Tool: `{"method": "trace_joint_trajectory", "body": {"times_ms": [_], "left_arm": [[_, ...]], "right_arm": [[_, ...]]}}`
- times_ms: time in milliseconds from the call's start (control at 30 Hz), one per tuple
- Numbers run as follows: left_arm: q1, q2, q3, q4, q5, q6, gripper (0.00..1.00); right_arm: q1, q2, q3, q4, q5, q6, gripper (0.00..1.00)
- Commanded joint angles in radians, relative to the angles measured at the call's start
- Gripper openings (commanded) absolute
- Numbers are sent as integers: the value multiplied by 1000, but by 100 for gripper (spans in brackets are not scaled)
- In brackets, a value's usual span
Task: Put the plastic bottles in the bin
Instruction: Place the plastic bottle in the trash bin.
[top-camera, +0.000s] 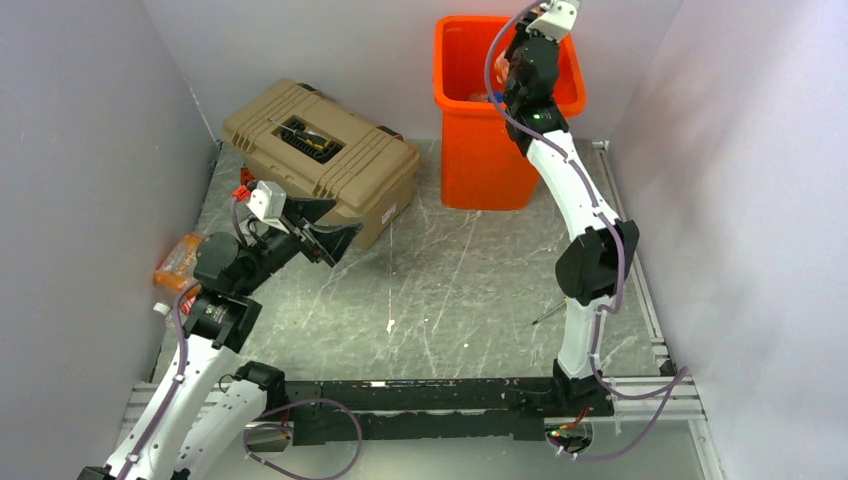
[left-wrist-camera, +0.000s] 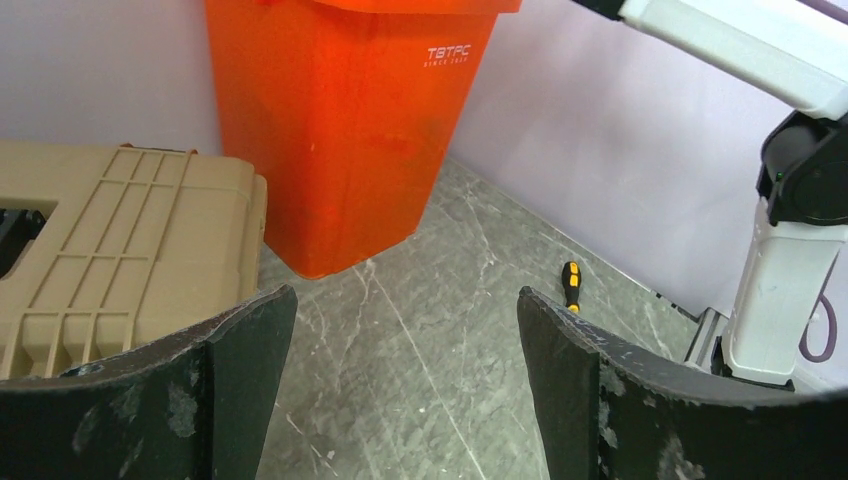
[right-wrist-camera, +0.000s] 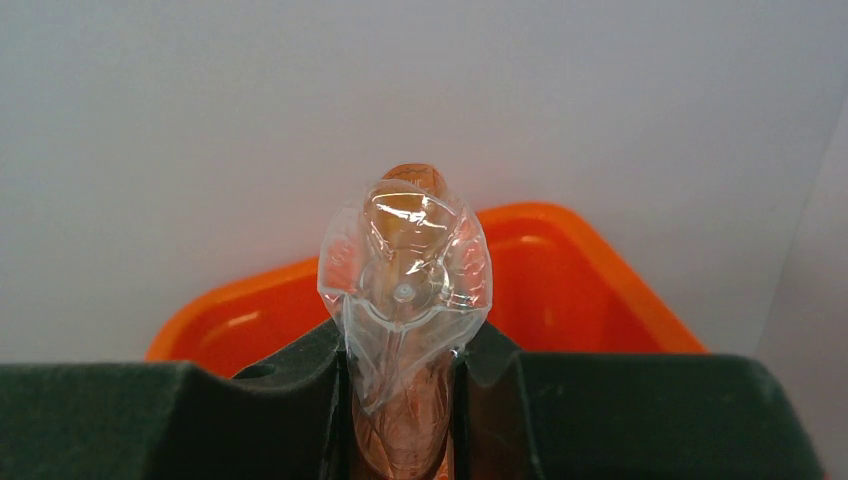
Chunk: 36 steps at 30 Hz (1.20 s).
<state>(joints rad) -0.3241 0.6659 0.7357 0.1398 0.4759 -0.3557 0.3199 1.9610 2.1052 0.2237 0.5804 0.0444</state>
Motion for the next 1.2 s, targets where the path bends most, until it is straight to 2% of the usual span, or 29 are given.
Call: {"method": "trace_joint_trajectory", "body": {"times_ms": [0,167,367,400,500,533,567,967,1067,1167], "left_arm": [[3,1,42,5,1,14,86],[3,5,45,0,7,18,86],[3,13,47,-1,13,17,86],[3,15,47,0,15,15,86],[3,18,47,-1,18,11,86],[3,19,47,0,17,11,86],[3,19,48,-1,16,11,86],[3,24,48,-11,-5,6,86],[3,31,52,-27,-30,0,86],[3,40,68,-76,-122,-8,86]], "right_arm": [[-24,27,89,-20,-92,129,0],[-44,113,144,-146,-187,225,0],[-44,139,131,-256,-263,248,0],[-44,137,129,-267,-277,244,13],[-42,119,133,-287,-291,241,69],[-41,113,139,-290,-294,242,93],[-40,108,154,-299,-293,244,99],[26,-79,201,-304,-266,217,100],[85,-170,143,-283,-257,183,100],[172,-300,-5,-231,-255,139,100]]}}
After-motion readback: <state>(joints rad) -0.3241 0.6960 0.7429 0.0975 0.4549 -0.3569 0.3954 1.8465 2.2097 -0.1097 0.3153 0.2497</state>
